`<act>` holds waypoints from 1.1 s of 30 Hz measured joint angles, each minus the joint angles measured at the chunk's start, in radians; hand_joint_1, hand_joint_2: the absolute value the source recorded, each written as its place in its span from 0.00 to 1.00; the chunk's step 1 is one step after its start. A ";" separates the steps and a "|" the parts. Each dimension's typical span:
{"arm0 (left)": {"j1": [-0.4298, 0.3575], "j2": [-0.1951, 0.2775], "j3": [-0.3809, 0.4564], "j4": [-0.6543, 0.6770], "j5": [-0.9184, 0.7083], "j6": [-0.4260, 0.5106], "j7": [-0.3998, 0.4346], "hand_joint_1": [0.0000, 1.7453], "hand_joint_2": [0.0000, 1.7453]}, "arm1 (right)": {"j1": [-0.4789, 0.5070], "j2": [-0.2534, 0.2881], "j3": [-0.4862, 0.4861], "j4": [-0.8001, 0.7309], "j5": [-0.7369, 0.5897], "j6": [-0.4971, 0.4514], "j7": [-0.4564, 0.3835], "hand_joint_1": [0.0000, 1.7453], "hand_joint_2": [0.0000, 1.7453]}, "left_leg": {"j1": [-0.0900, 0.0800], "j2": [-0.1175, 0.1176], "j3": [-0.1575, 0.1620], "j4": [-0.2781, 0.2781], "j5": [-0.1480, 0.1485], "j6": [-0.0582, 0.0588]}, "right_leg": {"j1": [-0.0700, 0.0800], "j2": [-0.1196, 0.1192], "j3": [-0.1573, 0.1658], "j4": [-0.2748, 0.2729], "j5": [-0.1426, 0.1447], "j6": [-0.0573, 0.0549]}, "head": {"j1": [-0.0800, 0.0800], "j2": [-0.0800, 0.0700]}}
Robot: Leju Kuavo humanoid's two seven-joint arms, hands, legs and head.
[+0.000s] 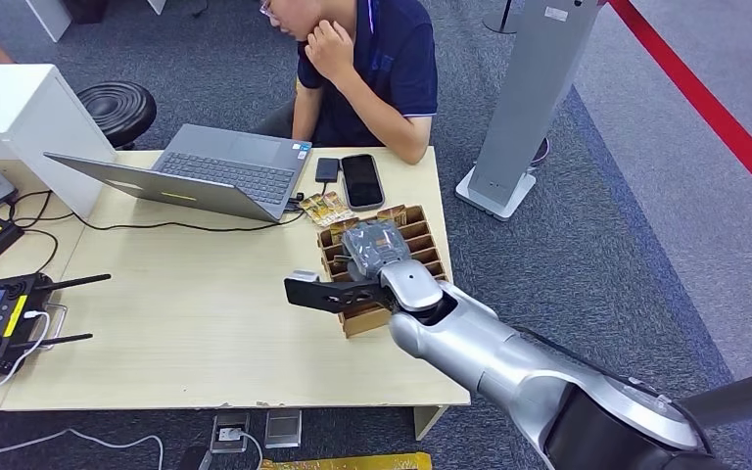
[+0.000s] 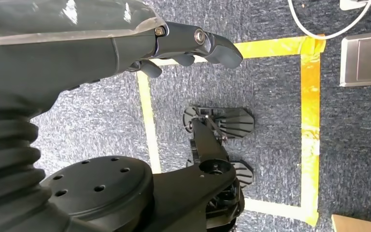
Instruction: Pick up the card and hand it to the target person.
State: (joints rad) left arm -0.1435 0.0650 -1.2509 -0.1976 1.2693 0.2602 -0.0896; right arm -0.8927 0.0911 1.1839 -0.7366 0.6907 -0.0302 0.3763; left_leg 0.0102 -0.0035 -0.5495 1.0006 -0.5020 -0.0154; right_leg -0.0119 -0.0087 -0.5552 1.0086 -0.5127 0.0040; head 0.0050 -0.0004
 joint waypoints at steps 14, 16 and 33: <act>0.016 0.003 0.000 0.000 0.019 -0.008 -0.006 0.00 1.00 | -0.097 -0.119 -0.069 -0.328 -0.114 0.163 0.156 0.99 1.00 | 0.000 0.000 0.000 0.000 0.000 0.000 | 0.000 0.000 0.000 0.000 0.000 0.000 | 0.001 0.000; 0.017 0.003 0.000 0.000 0.020 -0.008 -0.006 0.00 1.00 | -0.099 -0.139 -0.087 -0.390 -0.100 0.152 0.174 0.99 1.00 | 0.000 0.000 0.000 0.000 0.000 0.000 | 0.000 0.000 0.000 0.000 0.000 0.000 | 0.000 0.000; -0.020 -0.006 -0.009 0.000 -0.016 -0.021 0.008 0.00 1.00 | -0.021 -0.135 -0.177 -0.349 0.220 -0.504 -0.056 0.99 1.00 | 0.000 -0.001 0.000 0.000 0.000 0.000 | 0.000 0.000 0.001 0.000 0.000 0.000 | 0.001 0.000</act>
State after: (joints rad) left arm -0.1632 0.0587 -1.2595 -0.1976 1.2536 0.2389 -0.0816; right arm -0.9139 -0.0444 1.0069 -1.0861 0.9106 -0.5339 0.3206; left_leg 0.0102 -0.0041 -0.5494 1.0007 -0.5019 -0.0153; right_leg -0.0120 -0.0090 -0.5546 1.0086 -0.5125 0.0041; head 0.0060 -0.0004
